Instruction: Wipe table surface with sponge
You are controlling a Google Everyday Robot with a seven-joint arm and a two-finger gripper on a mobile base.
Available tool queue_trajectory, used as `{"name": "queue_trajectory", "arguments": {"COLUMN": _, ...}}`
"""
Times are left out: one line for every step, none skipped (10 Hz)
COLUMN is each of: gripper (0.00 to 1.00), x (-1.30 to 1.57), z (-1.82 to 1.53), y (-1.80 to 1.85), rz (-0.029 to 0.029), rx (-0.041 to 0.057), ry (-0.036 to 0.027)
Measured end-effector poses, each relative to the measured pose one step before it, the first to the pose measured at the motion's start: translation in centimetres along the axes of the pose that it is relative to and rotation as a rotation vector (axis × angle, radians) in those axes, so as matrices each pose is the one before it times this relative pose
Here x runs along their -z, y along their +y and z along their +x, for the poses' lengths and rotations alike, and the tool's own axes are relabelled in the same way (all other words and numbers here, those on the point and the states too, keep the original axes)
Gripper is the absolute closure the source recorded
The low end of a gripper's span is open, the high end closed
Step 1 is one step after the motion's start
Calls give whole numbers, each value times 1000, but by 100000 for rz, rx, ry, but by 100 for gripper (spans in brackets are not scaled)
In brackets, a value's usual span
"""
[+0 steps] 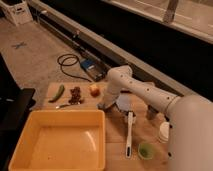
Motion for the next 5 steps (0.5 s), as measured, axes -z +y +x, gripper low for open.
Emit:
{"name": "queue_trajectory", "arguments": {"gripper": 100, "x": -147, "z": 937, "y": -717, "rz": 729, "rx": -394, "ry": 1412}}
{"name": "queue_trajectory", "arguments": {"gripper": 100, "x": -371, "z": 329, "y": -640, "rz": 849, "rx": 165, "ry": 472}}
{"name": "queue_trajectory", "arguments": {"gripper": 100, "x": -701, "z": 389, "y": -1095, "rz": 1458, "rx": 236, "ry": 75}}
{"name": "queue_trajectory", "arguments": {"gripper": 100, "x": -517, "z": 50, "y": -850, "rz": 1434, "rx": 443, "ry": -441}}
{"name": "queue_trajectory", "arguments": {"gripper": 100, "x": -341, "z": -301, "y": -530, "rz": 1367, "rx": 235, "ry": -1022}}
